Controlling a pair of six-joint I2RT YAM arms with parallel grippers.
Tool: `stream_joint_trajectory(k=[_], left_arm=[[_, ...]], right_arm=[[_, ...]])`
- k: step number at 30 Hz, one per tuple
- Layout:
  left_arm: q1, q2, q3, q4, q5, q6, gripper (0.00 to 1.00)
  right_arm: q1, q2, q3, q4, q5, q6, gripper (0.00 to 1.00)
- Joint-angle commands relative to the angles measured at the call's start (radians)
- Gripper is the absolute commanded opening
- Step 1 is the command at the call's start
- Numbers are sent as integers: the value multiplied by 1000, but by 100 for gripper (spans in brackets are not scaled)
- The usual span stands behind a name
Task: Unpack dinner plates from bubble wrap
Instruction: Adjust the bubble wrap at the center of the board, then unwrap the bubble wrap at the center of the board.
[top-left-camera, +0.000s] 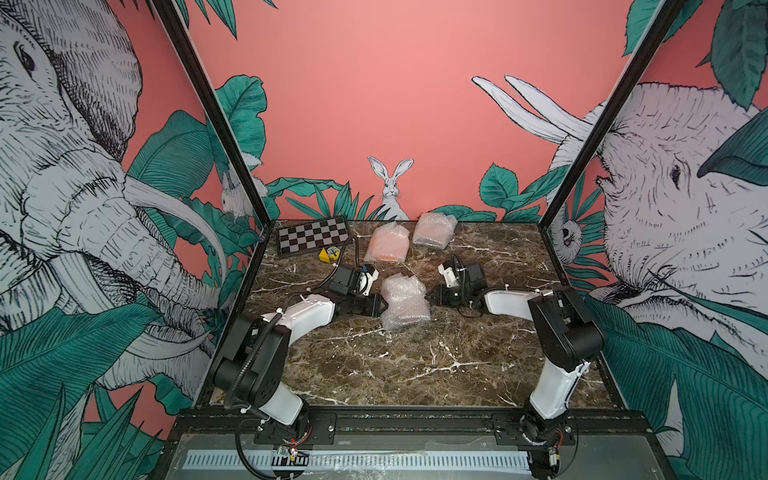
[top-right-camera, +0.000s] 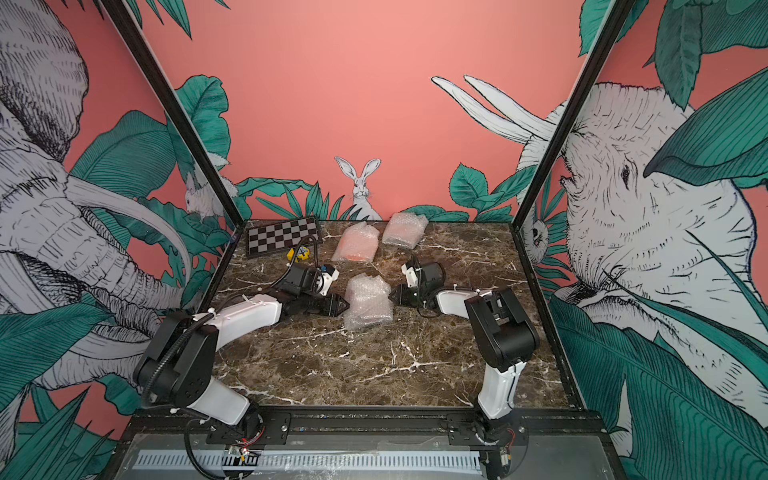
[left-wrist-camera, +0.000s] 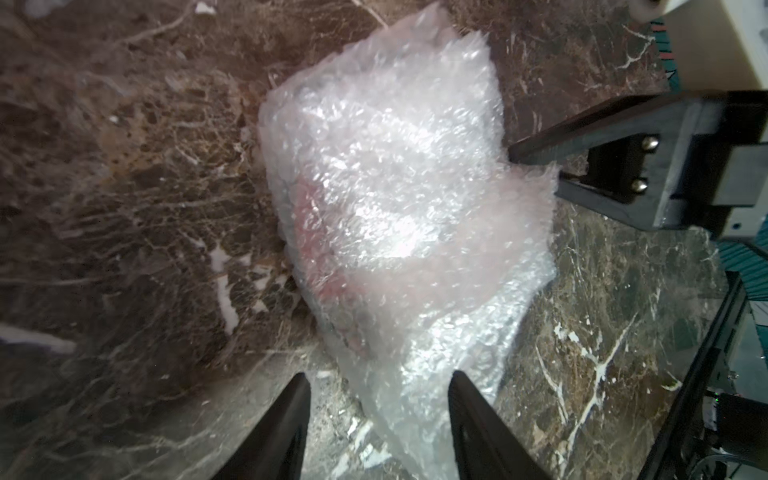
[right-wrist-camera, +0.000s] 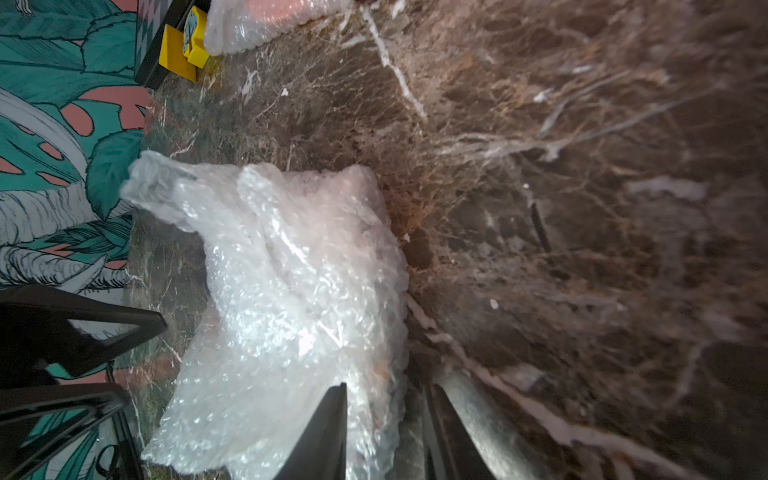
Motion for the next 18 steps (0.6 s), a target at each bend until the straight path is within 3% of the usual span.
stream_joint_trajectory(k=[1,9,18], left_arm=[[-58,-35,72,-128,-105,131,57],[-189,53,210,-167,-153,296,58],[-252,189,319,-182,-183,357,58]], right_arm=[[3,-43,-30,-22,50,-27,35],[3,-61,-59,-13,44,-10,37],[3,-70,-77,5,20,14,38]])
